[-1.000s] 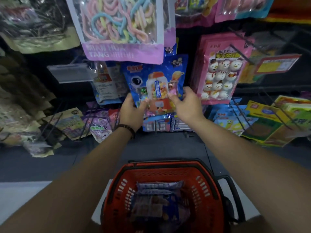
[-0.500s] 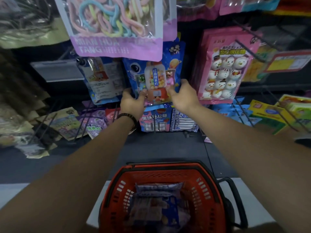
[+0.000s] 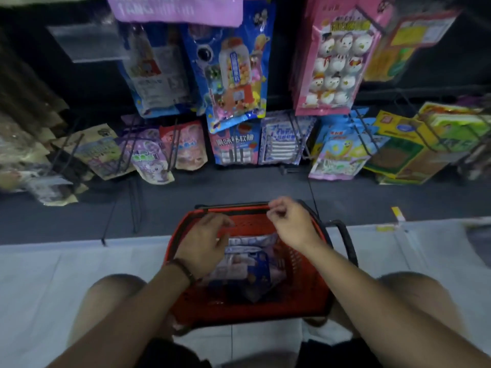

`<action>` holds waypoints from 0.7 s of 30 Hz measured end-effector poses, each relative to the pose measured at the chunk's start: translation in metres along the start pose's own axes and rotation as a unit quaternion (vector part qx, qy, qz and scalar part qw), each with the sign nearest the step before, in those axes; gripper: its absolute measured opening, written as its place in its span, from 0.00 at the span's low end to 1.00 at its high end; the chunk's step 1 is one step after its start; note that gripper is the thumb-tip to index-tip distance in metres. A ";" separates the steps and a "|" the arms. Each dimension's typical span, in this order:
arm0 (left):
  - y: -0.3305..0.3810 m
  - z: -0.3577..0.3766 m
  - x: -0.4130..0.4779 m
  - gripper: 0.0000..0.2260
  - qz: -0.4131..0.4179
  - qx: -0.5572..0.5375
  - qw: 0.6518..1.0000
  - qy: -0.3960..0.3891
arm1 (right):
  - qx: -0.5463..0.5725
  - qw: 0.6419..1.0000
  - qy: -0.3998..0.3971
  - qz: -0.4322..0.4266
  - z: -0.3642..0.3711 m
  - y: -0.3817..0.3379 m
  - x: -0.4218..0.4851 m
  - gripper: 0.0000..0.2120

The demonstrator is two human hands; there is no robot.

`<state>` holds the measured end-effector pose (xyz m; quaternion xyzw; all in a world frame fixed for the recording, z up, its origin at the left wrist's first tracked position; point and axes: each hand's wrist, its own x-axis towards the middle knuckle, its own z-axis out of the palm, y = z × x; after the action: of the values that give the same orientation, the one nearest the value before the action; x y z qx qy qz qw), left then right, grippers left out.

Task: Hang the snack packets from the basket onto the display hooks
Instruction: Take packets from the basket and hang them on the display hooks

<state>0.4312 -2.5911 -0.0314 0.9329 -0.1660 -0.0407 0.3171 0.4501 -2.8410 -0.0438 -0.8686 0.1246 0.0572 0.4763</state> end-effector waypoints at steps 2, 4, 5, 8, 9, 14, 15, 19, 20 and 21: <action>-0.017 0.020 -0.024 0.12 -0.025 0.003 0.998 -0.056 | 0.007 0.994 -0.042 0.100 0.021 0.044 -0.021 0.05; -0.029 0.034 -0.037 0.12 -0.066 0.007 0.991 -0.118 | 0.007 0.977 -0.071 0.203 0.039 0.086 -0.039 0.07; -0.032 0.039 -0.038 0.12 -0.082 0.010 0.985 -0.152 | -0.002 0.968 -0.091 0.233 0.046 0.105 -0.045 0.09; -0.036 0.048 -0.031 0.07 -0.105 0.019 0.969 -0.223 | -0.032 0.949 -0.131 0.284 0.053 0.117 -0.056 0.12; -0.037 0.049 -0.029 0.07 -0.106 0.029 0.966 -0.235 | -0.024 0.940 -0.136 0.313 0.058 0.120 -0.055 0.15; -0.052 0.065 -0.032 0.11 -0.130 0.064 0.952 -0.270 | 0.118 0.896 -0.130 0.407 0.098 0.129 -0.038 0.13; -0.053 0.068 -0.032 0.11 -0.136 0.066 0.949 -0.278 | 0.164 0.883 -0.127 0.421 0.114 0.145 -0.035 0.12; -0.055 0.074 -0.032 0.15 -0.148 0.058 0.946 -0.281 | 0.291 0.825 -0.150 0.461 0.137 0.142 -0.034 0.22; -0.055 0.074 -0.033 0.16 -0.147 0.057 0.946 -0.283 | 0.292 0.827 -0.148 0.458 0.130 0.121 -0.036 0.11; -0.055 0.073 -0.032 0.17 -0.148 0.059 0.946 -0.284 | 0.285 0.836 -0.136 0.448 0.126 0.111 -0.037 0.03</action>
<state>0.4036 -2.5815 -0.1234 0.9139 -0.1116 -0.3402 0.1913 0.3875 -2.7865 -0.1936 -0.5270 0.4445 0.3442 0.6373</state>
